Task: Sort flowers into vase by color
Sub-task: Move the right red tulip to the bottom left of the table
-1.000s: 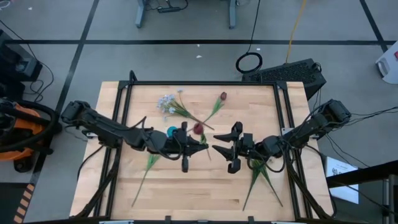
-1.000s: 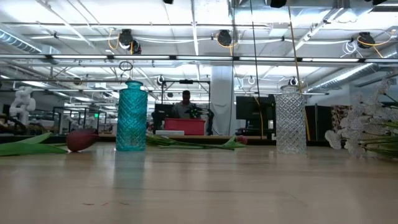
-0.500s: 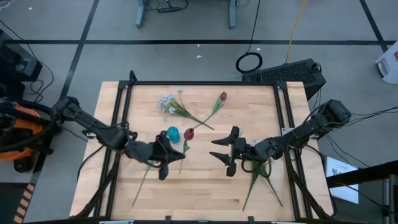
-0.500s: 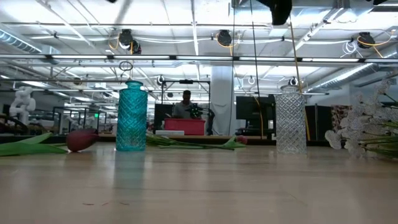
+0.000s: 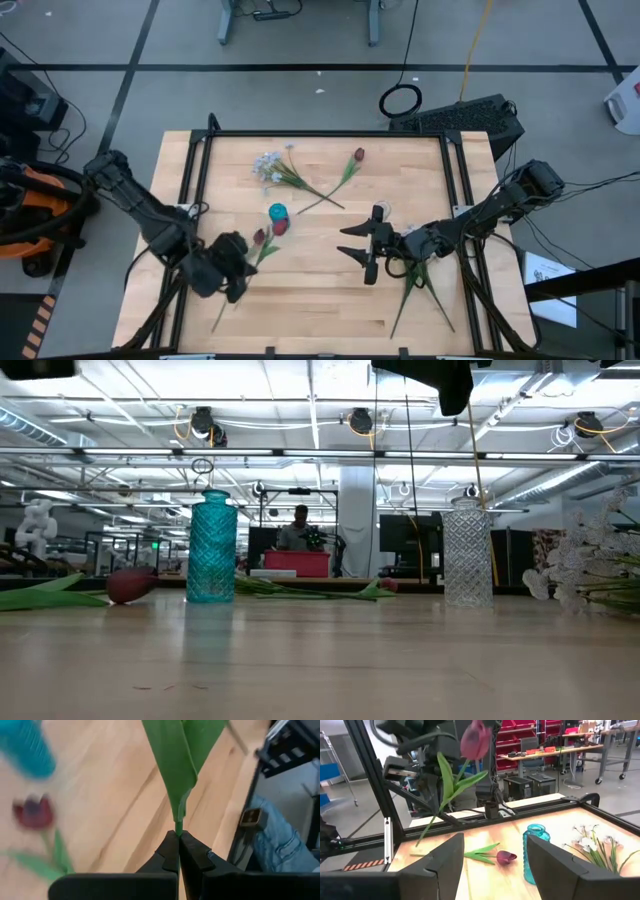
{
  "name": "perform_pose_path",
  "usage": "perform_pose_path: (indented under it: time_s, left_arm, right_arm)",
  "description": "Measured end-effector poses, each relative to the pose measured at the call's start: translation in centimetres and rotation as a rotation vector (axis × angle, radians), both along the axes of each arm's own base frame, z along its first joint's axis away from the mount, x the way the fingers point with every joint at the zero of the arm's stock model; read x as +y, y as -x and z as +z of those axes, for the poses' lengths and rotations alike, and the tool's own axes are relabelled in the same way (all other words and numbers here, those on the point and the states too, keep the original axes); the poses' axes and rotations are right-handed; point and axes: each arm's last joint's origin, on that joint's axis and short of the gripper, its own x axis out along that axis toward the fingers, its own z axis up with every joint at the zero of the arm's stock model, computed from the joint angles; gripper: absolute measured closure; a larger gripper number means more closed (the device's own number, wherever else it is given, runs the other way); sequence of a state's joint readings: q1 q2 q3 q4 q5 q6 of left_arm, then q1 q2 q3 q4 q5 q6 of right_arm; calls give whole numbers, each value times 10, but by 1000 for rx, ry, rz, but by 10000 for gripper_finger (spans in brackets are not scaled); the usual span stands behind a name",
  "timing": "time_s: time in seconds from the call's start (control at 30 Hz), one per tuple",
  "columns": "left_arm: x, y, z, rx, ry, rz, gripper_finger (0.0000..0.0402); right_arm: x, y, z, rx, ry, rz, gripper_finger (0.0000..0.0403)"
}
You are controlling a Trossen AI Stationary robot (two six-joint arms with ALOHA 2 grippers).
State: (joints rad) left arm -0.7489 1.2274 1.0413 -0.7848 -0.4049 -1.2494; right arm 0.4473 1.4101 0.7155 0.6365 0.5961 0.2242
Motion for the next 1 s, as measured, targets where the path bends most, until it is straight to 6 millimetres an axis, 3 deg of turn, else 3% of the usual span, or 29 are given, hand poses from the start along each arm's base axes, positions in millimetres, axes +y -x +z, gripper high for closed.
perform_pose_path:
  time_s: [0.27, 0.53, 1.0]
  left_arm:
    - [-18, 25, -20, 104, 68, 65, 399]
    - [-30, 42, -54, 272, 88, 99, 399]
    - [-24, 50, -85, 351, 63, 190, 399]
  right_arm:
    - [0, 0, 0, -1, 0, -2, 197]
    - [0, 0, 0, -3, -1, -5, 197]
    - [0, 0, 0, -2, -1, -6, 197]
